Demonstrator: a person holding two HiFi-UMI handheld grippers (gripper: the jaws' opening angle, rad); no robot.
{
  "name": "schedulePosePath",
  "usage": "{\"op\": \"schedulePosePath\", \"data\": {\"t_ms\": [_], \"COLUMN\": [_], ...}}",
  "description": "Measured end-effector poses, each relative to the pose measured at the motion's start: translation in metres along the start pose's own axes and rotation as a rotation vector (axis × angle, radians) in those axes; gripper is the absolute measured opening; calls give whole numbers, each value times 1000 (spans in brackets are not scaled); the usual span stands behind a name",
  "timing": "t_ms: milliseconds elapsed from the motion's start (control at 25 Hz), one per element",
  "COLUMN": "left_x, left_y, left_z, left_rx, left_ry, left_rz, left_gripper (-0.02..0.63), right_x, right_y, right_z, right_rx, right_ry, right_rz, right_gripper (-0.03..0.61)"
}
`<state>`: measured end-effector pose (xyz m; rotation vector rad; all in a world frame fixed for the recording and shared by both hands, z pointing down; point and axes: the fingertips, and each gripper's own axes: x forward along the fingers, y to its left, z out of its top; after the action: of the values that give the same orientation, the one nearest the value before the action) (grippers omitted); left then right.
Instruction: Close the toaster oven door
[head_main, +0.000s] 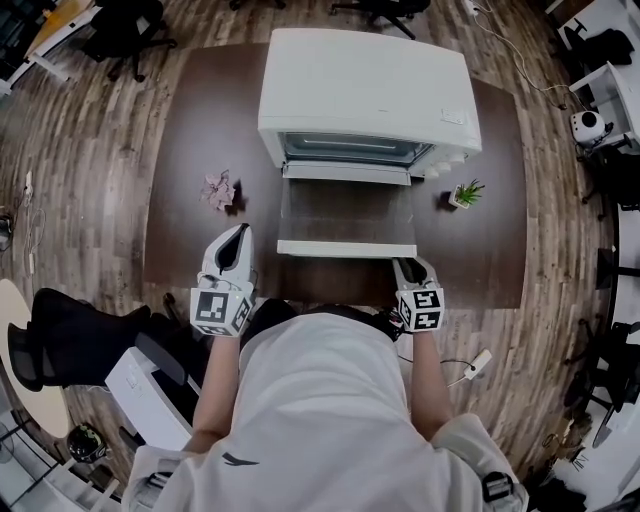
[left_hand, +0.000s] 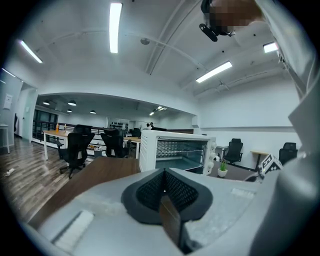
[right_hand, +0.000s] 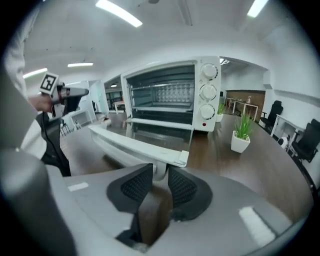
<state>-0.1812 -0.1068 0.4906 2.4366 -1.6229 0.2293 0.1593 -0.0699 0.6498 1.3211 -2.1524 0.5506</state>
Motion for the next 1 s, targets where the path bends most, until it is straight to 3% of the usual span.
{"op": "schedulePosePath", "data": {"t_ms": [520,720,1000], "left_x": [-2,-2,-4], "left_y": [-2,3,11], "left_z": [-3,-2,-2], "left_rx": [-1,-5,-16], "left_ry": [2,1,2], "left_rz": [6,23,49], "left_gripper": [3,3,3], "right_x": [-45,-42,-22], "right_y": [-18,-34,-56], "right_z": [147,207,263], "right_rx": [-35,-60,-21], "right_ry": [-320,-399,-502], "right_rz": [-82,-114,-129], "right_gripper": [106,96,78]}}
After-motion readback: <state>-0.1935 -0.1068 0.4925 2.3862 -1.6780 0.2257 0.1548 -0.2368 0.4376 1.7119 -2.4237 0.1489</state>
